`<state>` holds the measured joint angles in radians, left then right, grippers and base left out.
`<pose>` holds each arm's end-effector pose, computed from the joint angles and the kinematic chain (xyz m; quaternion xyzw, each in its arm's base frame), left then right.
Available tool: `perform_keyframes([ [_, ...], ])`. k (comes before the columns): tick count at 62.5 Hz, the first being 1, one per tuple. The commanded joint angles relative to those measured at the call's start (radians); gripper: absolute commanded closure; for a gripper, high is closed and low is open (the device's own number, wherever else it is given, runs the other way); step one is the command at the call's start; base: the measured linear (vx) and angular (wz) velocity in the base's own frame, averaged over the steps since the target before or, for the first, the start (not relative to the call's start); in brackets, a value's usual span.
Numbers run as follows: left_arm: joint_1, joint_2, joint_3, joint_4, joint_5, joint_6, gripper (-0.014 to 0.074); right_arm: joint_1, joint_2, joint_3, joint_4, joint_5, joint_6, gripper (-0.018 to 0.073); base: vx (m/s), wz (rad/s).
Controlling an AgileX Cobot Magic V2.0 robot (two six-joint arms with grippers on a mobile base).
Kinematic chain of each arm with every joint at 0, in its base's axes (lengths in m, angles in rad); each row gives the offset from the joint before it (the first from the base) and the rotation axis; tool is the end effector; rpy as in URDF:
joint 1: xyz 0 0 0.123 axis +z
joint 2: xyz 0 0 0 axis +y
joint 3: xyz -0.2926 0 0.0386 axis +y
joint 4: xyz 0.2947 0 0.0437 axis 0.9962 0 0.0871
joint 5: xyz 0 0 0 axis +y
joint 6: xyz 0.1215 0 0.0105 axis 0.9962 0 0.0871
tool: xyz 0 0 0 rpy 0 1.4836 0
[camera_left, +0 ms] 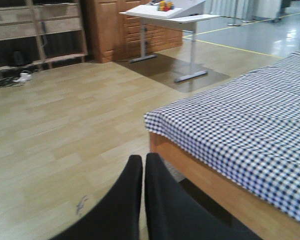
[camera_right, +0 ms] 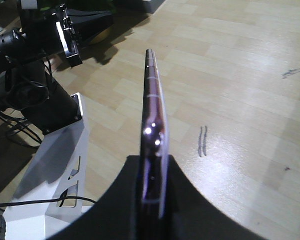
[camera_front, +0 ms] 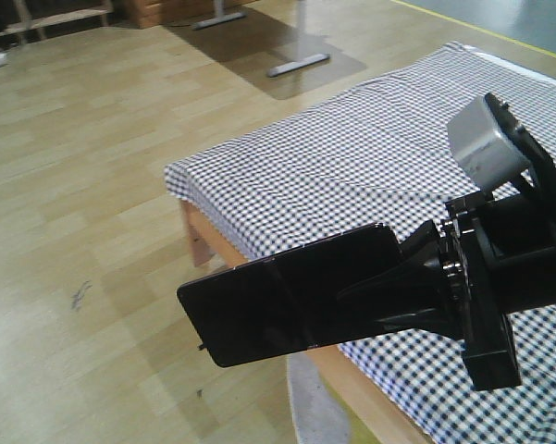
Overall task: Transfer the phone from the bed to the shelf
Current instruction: 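Hold the phone in the right gripper while the base backs from the bed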
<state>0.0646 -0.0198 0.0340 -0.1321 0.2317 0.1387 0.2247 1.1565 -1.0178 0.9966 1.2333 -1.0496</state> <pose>0.1224 0.0042 0.1762 -0.0109 0.7602 0.0128 0.6495 0.2246 0.1505 0.3444 -0.4430 0.7538 0.3794 0.3027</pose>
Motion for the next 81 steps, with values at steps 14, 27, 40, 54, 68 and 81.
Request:
perform_keyframes([
  [14, 0.002, -0.007, 0.002, -0.006, -0.073, -0.004, 0.0596, -0.002, -0.019, -0.028, 0.084, 0.056, -0.005, 0.0564, -0.09, 0.44],
  [27, 0.002, -0.007, 0.002, -0.006, -0.073, -0.004, 0.0596, -0.002, -0.019, -0.028, 0.084, 0.056, -0.005, 0.0564, -0.08, 0.43],
  [40, 0.002, -0.007, 0.002, -0.006, -0.073, -0.004, 0.0596, -0.002, -0.019, -0.028, 0.084, 0.056, -0.005, 0.0564, -0.07, 0.37],
  [54, 0.002, -0.007, 0.002, -0.006, -0.073, -0.004, 0.0596, -0.002, -0.019, -0.028, 0.084, 0.056, -0.005, 0.0564, -0.05, 0.28],
  [68, 0.002, -0.007, 0.002, -0.006, -0.073, -0.004, 0.0596, -0.002, -0.019, -0.028, 0.084, 0.056, -0.005, 0.0564, -0.04, 0.15],
  [81, 0.002, -0.007, 0.002, -0.006, -0.073, -0.004, 0.0596, -0.002, -0.019, -0.028, 0.084, 0.056, -0.005, 0.0564, -0.03, 0.10],
])
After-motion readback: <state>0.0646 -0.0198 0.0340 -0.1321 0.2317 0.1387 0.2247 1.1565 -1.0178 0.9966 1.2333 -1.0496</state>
